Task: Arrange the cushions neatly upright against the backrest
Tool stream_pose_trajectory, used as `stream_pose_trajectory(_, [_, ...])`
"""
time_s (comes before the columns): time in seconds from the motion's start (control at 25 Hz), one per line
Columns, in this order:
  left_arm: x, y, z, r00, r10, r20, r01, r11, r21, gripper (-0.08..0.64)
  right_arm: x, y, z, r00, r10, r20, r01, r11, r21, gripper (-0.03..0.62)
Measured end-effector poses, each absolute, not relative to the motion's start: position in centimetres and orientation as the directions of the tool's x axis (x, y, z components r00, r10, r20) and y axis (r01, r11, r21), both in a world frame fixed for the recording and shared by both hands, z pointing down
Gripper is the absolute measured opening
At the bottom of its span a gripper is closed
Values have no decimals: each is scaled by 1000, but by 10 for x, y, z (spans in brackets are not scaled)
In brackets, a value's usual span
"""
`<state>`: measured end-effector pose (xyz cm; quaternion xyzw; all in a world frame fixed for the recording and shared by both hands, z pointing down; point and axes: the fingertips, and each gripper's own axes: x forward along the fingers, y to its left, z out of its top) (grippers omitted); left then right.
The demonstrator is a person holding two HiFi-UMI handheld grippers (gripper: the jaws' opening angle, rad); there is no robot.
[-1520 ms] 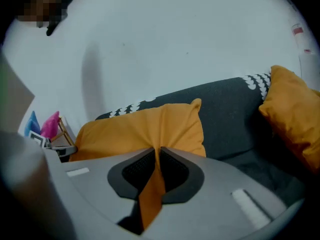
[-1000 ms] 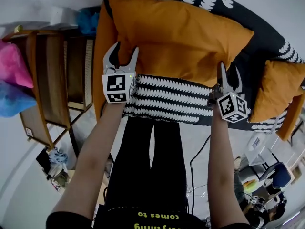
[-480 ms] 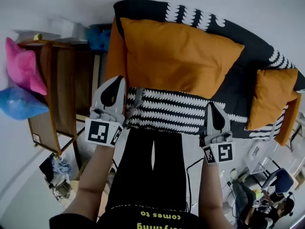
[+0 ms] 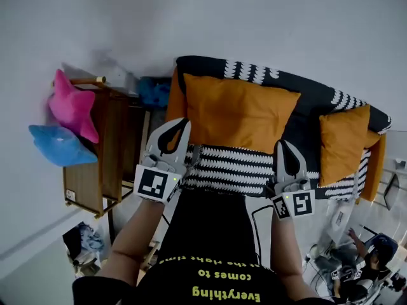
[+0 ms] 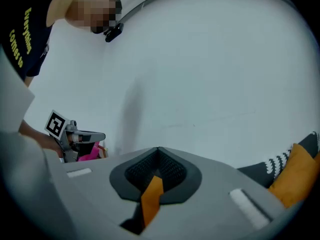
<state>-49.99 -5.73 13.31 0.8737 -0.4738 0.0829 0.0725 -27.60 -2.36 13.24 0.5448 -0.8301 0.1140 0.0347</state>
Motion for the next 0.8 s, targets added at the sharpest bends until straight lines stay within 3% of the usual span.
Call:
stream_pose_trajectory(0.24, [-490, -46, 79, 571, -806, 156, -817, -576, 15, 0, -279, -13, 81, -401, -906, 135, -911, 379, -162, 11])
stream_pose_trajectory(0.8, [-453, -32, 40, 644, -755, 123, -762, -647, 20, 0, -285, 5, 15, -367, -930, 28, -924, 361, -127, 11])
